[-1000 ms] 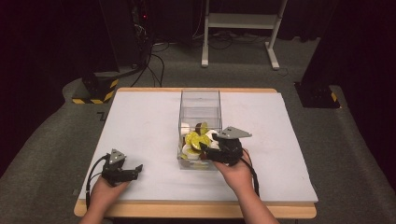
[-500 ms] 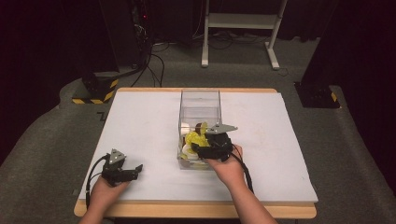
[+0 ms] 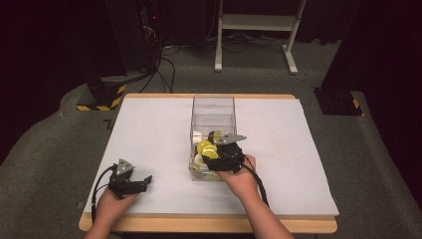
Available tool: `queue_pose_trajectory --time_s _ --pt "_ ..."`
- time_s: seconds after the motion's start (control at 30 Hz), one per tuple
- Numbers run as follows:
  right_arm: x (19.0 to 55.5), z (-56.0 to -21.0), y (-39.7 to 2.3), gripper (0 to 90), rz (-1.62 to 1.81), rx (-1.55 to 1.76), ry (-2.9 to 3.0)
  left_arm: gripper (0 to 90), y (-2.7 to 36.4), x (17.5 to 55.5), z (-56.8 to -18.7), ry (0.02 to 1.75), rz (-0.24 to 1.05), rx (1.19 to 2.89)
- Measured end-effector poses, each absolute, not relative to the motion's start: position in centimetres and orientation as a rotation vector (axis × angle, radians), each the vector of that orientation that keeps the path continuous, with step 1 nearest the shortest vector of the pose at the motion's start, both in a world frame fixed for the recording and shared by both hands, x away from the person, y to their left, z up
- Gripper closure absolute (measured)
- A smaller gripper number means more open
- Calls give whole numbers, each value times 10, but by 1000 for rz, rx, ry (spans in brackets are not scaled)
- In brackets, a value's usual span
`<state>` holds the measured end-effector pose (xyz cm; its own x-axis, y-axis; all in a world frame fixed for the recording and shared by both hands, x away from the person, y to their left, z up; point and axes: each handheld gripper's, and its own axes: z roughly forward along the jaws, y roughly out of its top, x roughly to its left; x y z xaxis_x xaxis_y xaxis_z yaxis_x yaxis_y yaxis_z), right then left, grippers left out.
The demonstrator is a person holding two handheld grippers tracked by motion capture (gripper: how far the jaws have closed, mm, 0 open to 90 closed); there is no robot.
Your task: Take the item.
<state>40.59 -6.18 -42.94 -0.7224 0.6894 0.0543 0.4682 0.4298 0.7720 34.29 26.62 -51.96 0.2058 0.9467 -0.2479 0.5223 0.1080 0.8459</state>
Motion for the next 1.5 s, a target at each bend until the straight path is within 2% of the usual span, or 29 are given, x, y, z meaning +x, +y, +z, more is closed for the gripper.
queue_pose_trajectory --time_s 0.17,1.5 --pt "404 -430 -62 379 1173 997 2414 154 266 343 -520 1443 569 1543" --pt "379 -413 -82 384 1412 944 2194 156 265 343 -520 1450 572 1531"
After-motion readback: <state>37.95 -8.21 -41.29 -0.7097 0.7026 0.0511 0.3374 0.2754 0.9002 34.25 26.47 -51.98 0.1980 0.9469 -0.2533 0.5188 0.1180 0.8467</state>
